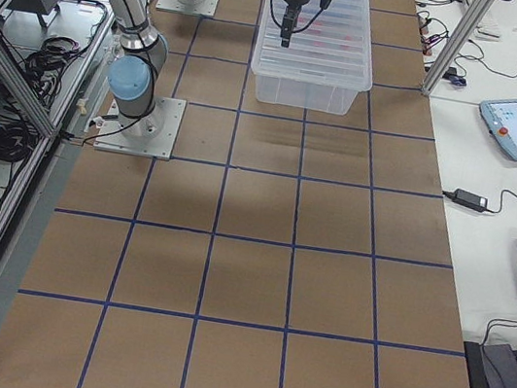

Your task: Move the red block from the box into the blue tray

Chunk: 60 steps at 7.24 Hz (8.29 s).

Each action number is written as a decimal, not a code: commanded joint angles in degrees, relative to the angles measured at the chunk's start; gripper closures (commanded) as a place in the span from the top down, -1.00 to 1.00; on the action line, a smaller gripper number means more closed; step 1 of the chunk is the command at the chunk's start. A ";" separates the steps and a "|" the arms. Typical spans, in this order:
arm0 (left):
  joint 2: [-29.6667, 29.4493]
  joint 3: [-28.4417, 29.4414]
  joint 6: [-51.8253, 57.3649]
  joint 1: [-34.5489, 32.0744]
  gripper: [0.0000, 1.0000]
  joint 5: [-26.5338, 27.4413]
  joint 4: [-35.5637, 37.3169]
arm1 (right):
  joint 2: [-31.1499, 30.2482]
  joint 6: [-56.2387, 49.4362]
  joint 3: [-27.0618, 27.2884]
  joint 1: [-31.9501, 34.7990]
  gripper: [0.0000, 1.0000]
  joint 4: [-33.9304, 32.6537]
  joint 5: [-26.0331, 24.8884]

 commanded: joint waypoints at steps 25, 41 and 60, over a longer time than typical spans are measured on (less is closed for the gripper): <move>-0.08 0.17 0.00 -0.27 1.00 -0.06 0.44 | 16.87 -5.40 3.59 -5.85 1.00 -13.83 -4.28; -1.22 0.08 -0.35 -0.27 1.00 -0.50 1.76 | 16.69 -27.14 3.94 -18.08 1.00 -14.36 -6.39; -19.15 -22.77 -2.90 0.61 1.00 -0.67 38.41 | 11.86 -23.09 -5.91 -14.47 1.00 -1.70 -5.95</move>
